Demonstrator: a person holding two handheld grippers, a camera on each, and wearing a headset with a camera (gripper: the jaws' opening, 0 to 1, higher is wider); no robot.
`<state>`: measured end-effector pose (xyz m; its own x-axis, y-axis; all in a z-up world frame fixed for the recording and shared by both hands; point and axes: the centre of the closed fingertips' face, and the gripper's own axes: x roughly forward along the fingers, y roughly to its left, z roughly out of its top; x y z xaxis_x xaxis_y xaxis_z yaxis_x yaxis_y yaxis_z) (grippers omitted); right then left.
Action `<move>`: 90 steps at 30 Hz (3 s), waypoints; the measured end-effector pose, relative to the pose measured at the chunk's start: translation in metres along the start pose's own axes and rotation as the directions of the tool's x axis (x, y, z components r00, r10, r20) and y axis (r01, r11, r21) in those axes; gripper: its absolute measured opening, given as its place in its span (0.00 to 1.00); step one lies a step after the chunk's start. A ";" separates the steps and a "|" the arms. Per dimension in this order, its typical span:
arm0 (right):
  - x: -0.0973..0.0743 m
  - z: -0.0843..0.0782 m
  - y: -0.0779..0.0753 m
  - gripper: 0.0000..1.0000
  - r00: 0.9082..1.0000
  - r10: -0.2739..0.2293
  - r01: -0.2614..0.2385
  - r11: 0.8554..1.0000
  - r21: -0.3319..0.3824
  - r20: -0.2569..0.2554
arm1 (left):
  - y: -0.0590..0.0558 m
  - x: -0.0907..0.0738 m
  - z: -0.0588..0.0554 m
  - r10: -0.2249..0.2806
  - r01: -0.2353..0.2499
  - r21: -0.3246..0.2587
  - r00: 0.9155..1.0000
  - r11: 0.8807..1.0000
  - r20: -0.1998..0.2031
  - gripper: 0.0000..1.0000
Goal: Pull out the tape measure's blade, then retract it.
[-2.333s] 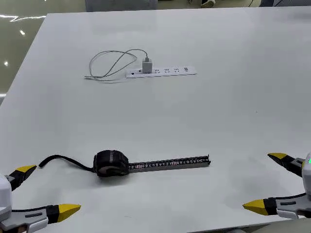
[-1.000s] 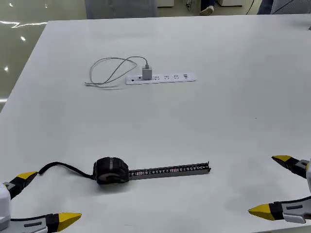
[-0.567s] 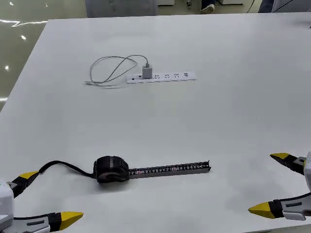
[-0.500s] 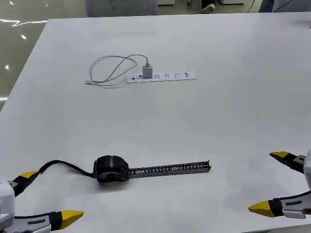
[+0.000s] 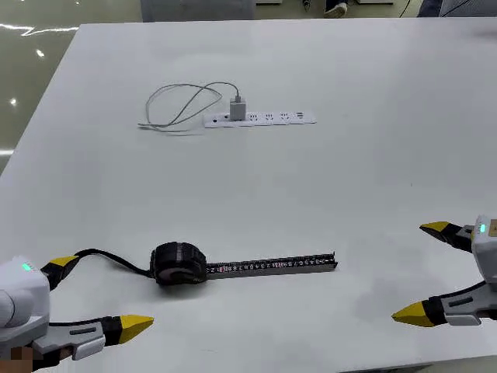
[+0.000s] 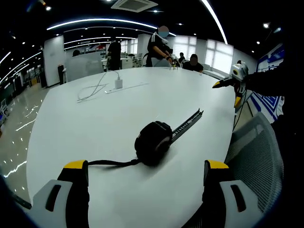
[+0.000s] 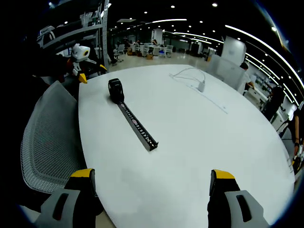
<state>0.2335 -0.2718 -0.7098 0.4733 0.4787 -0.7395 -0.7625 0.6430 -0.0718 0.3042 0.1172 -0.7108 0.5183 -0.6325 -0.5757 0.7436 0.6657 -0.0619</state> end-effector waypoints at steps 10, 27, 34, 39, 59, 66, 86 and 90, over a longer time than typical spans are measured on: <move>0.002 0.008 -0.004 0.99 0.999 0.032 -0.032 0.999 -0.006 -0.012 | -0.008 0.009 0.006 0.005 -0.005 -0.010 1.000 1.000 -0.014 0.99; 0.012 0.029 -0.009 0.99 0.996 0.078 -0.082 0.992 -0.091 -0.045 | -0.028 0.035 0.011 0.029 -0.030 -0.017 0.999 0.999 -0.023 0.99; 0.018 0.032 -0.007 0.99 0.993 0.102 -0.109 0.987 -0.116 -0.062 | -0.033 0.044 0.010 0.054 -0.055 -0.027 0.998 0.998 -0.016 0.99; 0.023 0.034 -0.006 0.99 0.990 0.119 -0.129 0.982 -0.139 -0.081 | -0.032 0.049 0.013 0.088 -0.088 -0.036 0.996 0.995 -0.017 0.99; 0.056 0.033 -0.014 0.99 0.974 0.172 -0.198 0.962 -0.186 -0.151 | -0.035 0.078 0.032 0.213 -0.205 -0.140 0.976 0.969 0.044 0.99; 0.064 0.035 -0.010 0.99 0.967 0.191 -0.224 0.953 -0.203 -0.170 | -0.036 0.085 0.040 0.233 -0.221 -0.135 0.970 0.966 0.075 0.99; 0.097 0.029 -0.015 0.99 0.944 0.231 -0.288 0.924 -0.250 -0.236 | -0.010 0.087 0.032 0.417 -0.382 -0.231 0.900 0.895 0.128 0.99; 0.106 0.026 -0.018 0.99 0.941 0.236 -0.296 0.922 -0.249 -0.244 | -0.005 0.085 0.030 0.443 -0.403 -0.244 0.886 0.882 0.135 0.99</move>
<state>0.3090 -0.2175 -0.7692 0.1575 0.4560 -0.8760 -0.9531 0.3022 -0.0140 0.3575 0.0483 -0.7355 0.8458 -0.3193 -0.4273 0.3435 0.9389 -0.0217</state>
